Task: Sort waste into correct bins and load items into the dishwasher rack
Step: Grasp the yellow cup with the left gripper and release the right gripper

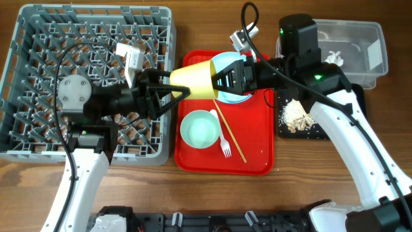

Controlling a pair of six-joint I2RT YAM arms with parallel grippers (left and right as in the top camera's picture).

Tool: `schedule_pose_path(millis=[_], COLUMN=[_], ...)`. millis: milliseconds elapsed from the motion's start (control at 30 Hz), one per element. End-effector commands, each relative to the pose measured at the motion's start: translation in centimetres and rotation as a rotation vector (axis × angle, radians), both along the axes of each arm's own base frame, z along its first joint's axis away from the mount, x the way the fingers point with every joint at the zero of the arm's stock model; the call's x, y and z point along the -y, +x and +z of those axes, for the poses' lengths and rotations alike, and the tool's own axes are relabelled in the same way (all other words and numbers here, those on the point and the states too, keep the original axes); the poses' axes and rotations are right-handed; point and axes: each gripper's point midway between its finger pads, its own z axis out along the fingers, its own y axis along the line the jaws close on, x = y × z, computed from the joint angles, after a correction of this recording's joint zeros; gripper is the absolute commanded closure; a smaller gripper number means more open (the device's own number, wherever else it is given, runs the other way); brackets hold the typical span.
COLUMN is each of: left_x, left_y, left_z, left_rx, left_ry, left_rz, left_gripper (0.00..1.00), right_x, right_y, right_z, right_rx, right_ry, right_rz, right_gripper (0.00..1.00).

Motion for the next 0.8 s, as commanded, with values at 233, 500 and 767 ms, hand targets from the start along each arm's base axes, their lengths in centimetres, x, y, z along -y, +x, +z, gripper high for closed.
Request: schedule_pose_path(millis=[233,500,767], left_x=[0.2,0.2,1.1], left_y=[-0.1,-0.2,-1.0], left_z=[0.2,0.3,0.9], left_rx=[-0.015,-0.010,0.052], left_ry=[-0.001,-0.001,-0.005], left_rz=[-0.025,-0.025,-0.061], left_gripper=[0.35,0.35,0.35], right_x=[-0.1,-0.1,-0.5], right_y=[-0.1,-0.1,0.0], right_z=[0.1,0.1,-0.5], right_rx=[0.001,0.002,-0.016], right_ry=[0.006,0.004,-0.002], right_rz=[0.010,0.008,0.017], right_gripper=[0.95,0.95,0.95])
